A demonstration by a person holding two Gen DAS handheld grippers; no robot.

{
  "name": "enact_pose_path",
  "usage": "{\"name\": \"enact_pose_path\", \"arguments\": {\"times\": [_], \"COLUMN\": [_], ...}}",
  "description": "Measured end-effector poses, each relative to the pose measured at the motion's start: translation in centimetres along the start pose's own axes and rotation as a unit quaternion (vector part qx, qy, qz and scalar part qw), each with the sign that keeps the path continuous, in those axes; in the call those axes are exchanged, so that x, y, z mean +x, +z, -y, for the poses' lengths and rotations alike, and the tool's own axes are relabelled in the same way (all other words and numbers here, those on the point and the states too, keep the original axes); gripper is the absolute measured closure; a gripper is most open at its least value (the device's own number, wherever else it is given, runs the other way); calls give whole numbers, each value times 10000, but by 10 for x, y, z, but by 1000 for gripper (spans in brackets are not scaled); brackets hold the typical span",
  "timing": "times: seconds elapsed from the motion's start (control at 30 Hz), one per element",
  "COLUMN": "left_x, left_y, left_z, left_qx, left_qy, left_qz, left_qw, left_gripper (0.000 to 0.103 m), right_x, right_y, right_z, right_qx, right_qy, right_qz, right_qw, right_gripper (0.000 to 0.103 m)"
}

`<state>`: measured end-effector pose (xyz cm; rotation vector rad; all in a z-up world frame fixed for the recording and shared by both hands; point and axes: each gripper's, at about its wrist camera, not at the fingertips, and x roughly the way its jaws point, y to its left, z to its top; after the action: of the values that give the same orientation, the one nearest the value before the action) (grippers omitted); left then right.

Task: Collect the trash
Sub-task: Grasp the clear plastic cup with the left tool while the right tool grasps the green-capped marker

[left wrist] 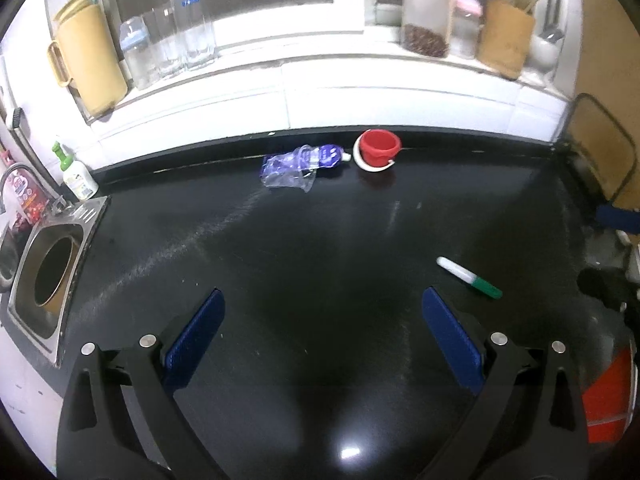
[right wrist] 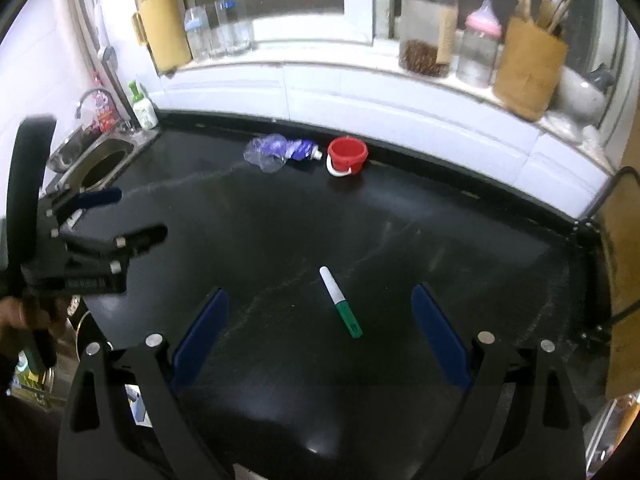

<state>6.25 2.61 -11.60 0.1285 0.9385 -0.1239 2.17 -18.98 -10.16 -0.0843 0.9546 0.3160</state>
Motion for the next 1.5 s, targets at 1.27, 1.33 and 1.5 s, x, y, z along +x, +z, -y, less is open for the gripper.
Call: {"name": "enact_pose_path", "arguments": {"times": [1.27, 1.33, 1.5], "left_x": [215, 198, 141], "left_y": [93, 89, 71], "left_z": [-32, -29, -19], "left_qx": [380, 368, 281], "left_qy": [-430, -423, -377], "left_qz": [-143, -102, -1], "left_qw": [9982, 9984, 9989], "left_gripper": [46, 46, 46], "right_x": [174, 167, 142], "right_y": [5, 7, 12], "right_z": [33, 35, 36], "right_qx": [-494, -417, -344], "right_qy": [219, 198, 140], "right_qz": [-1138, -1069, -803], "right_qw": [9920, 9932, 9961], "right_gripper": [90, 90, 90]}}
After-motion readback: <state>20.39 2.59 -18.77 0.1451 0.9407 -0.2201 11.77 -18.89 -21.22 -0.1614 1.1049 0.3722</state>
